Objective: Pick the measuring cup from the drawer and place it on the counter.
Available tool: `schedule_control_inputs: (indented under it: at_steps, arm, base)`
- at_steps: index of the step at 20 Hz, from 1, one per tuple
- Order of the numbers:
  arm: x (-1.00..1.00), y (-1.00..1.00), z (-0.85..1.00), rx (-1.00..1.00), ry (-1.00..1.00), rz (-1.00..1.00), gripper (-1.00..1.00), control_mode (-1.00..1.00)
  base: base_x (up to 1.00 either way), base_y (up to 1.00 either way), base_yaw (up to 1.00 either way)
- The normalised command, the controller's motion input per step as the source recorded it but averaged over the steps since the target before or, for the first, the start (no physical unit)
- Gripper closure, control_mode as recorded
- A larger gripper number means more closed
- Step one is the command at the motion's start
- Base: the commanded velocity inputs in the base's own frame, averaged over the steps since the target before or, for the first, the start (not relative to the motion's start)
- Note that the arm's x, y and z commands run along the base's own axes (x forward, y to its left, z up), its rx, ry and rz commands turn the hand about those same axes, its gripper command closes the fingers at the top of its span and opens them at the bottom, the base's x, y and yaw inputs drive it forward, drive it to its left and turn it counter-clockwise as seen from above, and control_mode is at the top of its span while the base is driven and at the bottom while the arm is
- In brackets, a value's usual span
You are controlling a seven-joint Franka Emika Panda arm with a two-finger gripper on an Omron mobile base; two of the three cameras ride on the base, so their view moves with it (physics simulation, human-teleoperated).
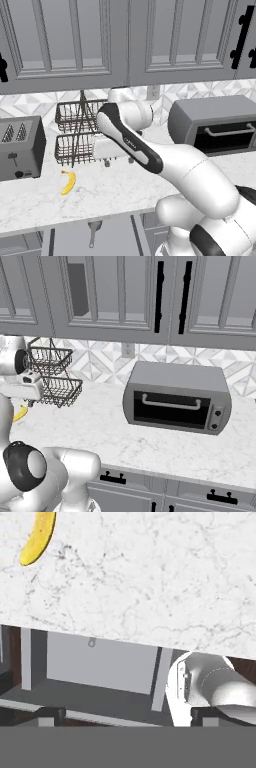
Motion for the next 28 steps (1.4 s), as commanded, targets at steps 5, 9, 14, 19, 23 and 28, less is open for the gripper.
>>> schedule_control_inputs:
  at_steps: [5,9,14,19,23,28]
  arm:
    - [-0.96,0.57,-0.66,0.0,0.13,0.0,-1.0,-1.0]
    - [-0.78,0.39,-0.59,0.0,0.12,0.04,-1.0,-1.0]
    - [-0.48,0.25,-0.63,0.0,0.02,0.02,-1.0,-1.0]
    - [-0.35,0.08,-0.61,0.0,0.0,0.0,-1.0,-1.0]
    - [-0.23,0.22,-0.81,0.0,-0.05,0.0,-1.0,-1.0]
    - [-0.4,0.52,-0.61,0.0,-0.02,0.0,-1.0,-1.0]
  base:
    - [0.0,0.0,0.0]
    - [0.0,0.0,0.0]
    - [0.0,0.0,0.0]
    - [0.0,0.0,0.0]
    - [0.0,0.0,0.0]
    - [0.0,0.0,0.0]
